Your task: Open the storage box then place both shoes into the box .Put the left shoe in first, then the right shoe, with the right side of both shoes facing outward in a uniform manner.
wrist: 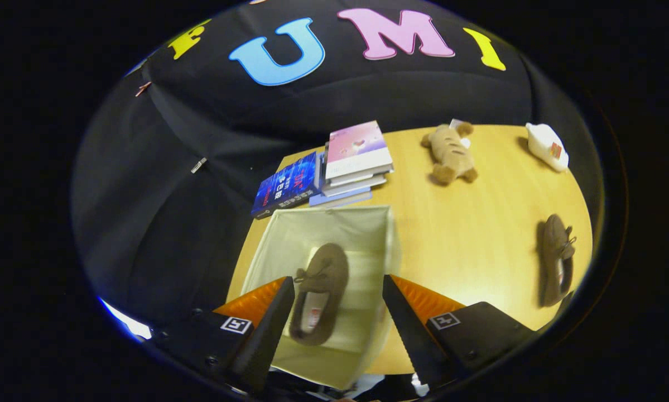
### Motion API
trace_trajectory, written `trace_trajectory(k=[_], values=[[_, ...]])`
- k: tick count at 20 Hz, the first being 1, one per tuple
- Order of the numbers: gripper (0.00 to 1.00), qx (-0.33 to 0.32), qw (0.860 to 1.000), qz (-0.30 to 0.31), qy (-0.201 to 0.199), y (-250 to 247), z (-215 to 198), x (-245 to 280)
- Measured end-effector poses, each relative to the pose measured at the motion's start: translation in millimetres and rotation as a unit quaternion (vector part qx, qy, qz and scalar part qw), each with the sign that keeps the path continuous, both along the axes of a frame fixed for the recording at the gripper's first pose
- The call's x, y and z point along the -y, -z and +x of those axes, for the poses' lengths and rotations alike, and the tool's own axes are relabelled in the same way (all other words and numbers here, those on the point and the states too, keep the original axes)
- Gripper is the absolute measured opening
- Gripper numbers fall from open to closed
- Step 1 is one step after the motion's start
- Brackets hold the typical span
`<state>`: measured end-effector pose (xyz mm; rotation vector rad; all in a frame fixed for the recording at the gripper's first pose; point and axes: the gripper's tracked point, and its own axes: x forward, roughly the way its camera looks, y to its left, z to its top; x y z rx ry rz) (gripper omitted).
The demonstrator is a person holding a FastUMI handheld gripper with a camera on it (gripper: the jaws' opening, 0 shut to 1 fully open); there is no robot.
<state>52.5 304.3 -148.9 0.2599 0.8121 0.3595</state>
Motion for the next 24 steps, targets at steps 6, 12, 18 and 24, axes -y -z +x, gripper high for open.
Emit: trace_trajectory(k=[6, 12, 18, 24], values=[[0.99, 0.053, 0.995, -0.085, 0.014, 5, 11, 155], [0.99, 0.049, 0.986, -0.155, 0.035, 38, -1, 304], [0.99, -0.006, 0.98, -0.195, 0.029, 107, -8, 403], [0.99, -0.056, 0.978, -0.201, 0.018, 171, 12, 427]])
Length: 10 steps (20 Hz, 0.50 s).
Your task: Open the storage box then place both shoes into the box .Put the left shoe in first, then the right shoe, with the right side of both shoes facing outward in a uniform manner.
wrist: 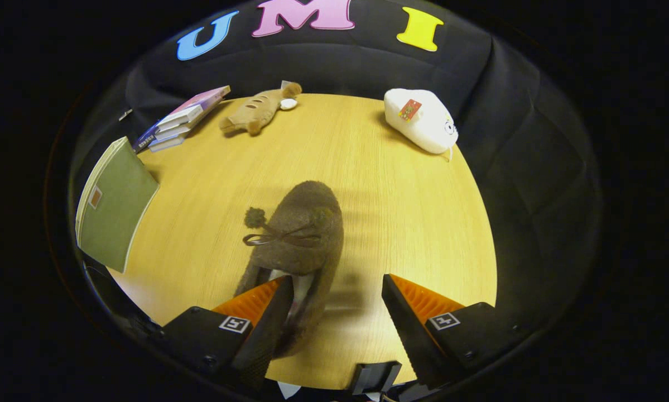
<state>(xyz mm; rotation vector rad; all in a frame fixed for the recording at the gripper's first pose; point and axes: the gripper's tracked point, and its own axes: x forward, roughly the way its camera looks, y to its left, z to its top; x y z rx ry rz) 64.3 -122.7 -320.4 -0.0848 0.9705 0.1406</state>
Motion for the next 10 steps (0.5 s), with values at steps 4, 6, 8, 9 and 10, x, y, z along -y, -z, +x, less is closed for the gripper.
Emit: trace_trajectory(k=[4, 6, 8, 9, 10], values=[[0.85, -0.019, 0.999, 0.04, 0.032, 15, 16, -7], [0.69, -0.027, 0.997, 0.059, 0.044, 16, 17, -14], [0.5, -0.037, 0.996, 0.061, 0.047, 21, 17, -19], [0.38, -0.038, 0.997, 0.055, 0.045, 22, 17, -19], [0.35, -0.032, 0.997, 0.041, 0.048, 26, 19, -15]])
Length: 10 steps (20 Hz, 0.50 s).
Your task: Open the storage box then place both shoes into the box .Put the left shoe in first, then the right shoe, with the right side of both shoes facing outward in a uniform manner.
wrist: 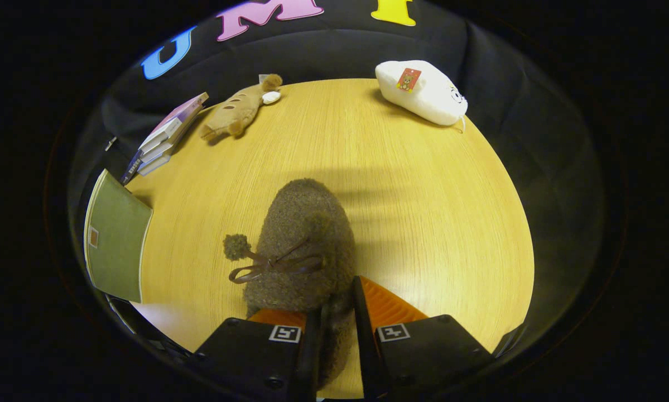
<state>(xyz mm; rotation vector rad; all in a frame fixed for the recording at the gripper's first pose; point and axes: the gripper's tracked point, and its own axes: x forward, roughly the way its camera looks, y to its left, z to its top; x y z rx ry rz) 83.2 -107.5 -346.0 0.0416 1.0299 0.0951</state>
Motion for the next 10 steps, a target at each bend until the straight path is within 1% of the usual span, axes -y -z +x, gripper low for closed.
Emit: trace_trajectory(k=[1, 2, 4, 5, 6, 10], values=[[0.3, 0.004, 1.0, -0.003, 0.011, -4, 0, 3], [0.15, 0.002, 1.0, -0.002, 0.018, -4, -1, 3], [0.09, -0.002, 1.0, 0.008, 0.022, -8, -7, -3], [0.09, -0.005, 0.999, 0.016, 0.031, -10, -10, -5], [0.06, -0.002, 0.999, 0.022, 0.045, -16, -13, -9], [0.06, 0.004, 0.996, 0.028, 0.089, -47, -26, -30]])
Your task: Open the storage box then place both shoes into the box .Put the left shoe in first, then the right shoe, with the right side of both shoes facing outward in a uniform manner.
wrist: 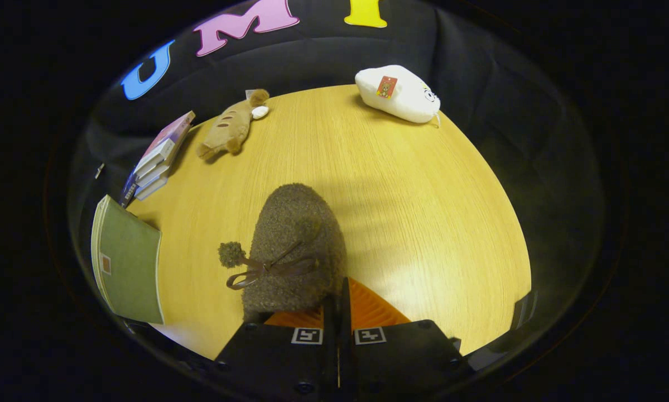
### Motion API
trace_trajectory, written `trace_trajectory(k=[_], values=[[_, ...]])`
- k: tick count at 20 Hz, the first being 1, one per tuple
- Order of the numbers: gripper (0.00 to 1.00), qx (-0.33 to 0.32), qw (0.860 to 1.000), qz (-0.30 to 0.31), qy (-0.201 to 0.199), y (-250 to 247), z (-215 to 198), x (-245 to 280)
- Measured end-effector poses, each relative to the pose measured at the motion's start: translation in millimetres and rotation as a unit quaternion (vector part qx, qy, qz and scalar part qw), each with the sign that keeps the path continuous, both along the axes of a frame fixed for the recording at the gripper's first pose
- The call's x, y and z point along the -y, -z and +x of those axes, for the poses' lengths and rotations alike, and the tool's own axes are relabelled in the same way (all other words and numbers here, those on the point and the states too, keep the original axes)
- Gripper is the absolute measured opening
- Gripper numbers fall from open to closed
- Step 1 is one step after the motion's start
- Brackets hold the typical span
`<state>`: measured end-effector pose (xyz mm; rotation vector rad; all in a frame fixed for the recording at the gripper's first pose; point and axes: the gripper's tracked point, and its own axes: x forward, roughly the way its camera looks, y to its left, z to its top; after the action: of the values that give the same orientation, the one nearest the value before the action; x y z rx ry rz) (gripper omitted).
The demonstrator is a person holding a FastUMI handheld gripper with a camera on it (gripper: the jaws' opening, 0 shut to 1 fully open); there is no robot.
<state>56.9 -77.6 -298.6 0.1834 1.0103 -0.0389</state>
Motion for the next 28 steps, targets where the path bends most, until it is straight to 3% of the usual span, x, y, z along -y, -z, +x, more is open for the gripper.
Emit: trace_trajectory(k=[5, 11, 15, 21, 28], values=[[0.06, 0.03, 0.999, 0.035, 0.024, -70, -12, -61], [0.06, 0.072, 0.991, 0.11, -0.009, -154, -19, -178], [0.06, 0.064, 0.98, 0.189, -0.022, -189, -17, -264], [0.06, 0.047, 0.978, 0.187, -0.081, -189, -16, -354], [0.06, 0.007, 0.982, 0.165, -0.09, -152, -12, -403]])
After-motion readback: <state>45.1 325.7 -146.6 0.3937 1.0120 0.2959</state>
